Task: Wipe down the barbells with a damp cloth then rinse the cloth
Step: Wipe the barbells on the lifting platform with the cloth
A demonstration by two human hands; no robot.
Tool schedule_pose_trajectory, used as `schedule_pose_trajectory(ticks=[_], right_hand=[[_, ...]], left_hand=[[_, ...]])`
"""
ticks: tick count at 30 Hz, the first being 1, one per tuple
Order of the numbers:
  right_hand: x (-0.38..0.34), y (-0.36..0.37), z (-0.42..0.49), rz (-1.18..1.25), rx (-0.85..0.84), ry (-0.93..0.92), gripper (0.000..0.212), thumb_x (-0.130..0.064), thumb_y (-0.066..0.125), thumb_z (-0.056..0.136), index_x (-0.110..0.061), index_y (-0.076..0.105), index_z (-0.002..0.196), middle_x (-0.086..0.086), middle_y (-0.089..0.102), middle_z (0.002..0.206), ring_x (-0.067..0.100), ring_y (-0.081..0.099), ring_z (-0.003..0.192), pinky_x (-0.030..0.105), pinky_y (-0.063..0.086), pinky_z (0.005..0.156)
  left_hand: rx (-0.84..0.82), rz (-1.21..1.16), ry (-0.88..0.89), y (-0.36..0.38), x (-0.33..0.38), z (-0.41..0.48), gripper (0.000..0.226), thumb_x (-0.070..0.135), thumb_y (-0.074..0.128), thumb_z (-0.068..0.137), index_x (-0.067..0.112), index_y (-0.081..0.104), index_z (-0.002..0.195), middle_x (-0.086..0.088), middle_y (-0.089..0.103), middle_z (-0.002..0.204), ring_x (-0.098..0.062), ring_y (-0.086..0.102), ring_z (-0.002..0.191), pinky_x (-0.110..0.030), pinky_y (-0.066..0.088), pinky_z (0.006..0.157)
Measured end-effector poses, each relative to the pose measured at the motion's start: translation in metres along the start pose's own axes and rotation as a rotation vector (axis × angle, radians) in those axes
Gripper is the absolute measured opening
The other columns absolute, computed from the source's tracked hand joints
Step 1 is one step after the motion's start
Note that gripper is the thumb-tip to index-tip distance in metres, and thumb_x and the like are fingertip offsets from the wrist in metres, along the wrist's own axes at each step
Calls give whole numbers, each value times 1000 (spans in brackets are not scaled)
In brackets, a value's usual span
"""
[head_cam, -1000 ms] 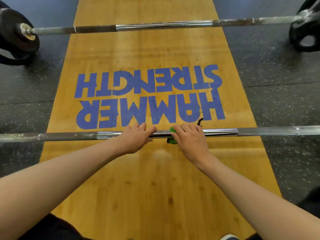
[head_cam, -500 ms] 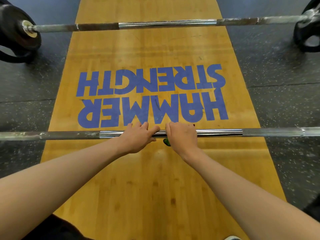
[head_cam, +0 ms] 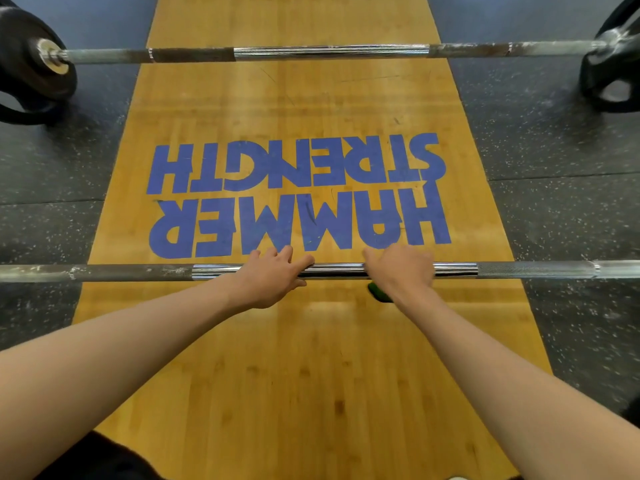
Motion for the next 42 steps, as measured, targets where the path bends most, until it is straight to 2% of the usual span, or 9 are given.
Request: schedule_pose_trajectory(ticks=[4,9,13,17,21,27,31,39,42], right_hand=[[-36,15,-18,87,122,-207,58,-46,24,106,-19,60,69,-4,55,62,22,53,61,39,44,80],[21,30,-25,55,368,-486,43,-42,30,106,-21,67,102,-4,65,85,22,60,81,38,45,80],[61,18,-18,-14,341,-315,43,-34,24,106,-20,59,84,-5,56,72,23,53,69,37,35,70],[42,0,4,-177,47,-43,35,-13,36,100,-17,55,71,-1,56,65,21,50,58,32,35,63],[-12,-9,9,-32,-164,61,30,-12,41,97,-14,54,70,2,54,70,20,52,62,27,36,55],[-57,17,-32,-6,153,-353,55,-34,12,107,-20,62,88,-4,59,75,21,50,70,34,33,69],[-2,36,-37,10,401,-575,37,-39,38,105,-20,65,121,-1,67,98,24,60,88,39,42,83],[42,4,1,-71,119,17,44,-27,31,101,-16,55,66,0,56,64,21,48,59,36,34,68],[-9,-6,3,-110,-14,-36,39,-14,31,102,-16,49,68,1,55,69,22,54,64,30,36,59]], left_hand=[[-15,-2,-3,-2,0,0,45,47,31,107,32,23,148,-9,46,128,-29,51,113,-47,45,100],[2,-17,-1,1,1,0,43,47,32,107,30,26,146,-8,46,128,-28,50,112,-46,45,99],[5,-14,1,3,0,0,43,47,33,107,29,27,145,-9,47,129,-29,50,115,-48,45,101],[1,-20,-1,3,1,1,44,47,33,107,29,26,146,-10,46,130,-30,49,116,-50,43,102],[-1,-31,1,2,0,2,44,47,33,107,30,26,146,-10,47,129,-30,49,115,-50,43,103],[3,-10,9,3,0,1,45,48,33,106,26,28,145,-10,47,129,-30,49,114,-49,43,100],[12,-11,21,2,-1,-1,44,48,33,107,24,30,144,-9,48,127,-28,49,110,-47,43,97],[34,-17,15,1,0,-2,44,47,33,107,21,32,143,-7,48,128,-26,49,108,-45,43,96],[43,-16,2,4,1,-2,45,47,33,107,20,33,143,-6,48,131,-25,50,110,-44,42,97]])
Point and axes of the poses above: each hand's wrist, its own z-axis towards the middle knuckle, its own y-axis out of the palm, x = y × z, the point moved 2 cm from there along z, towards the middle knuckle
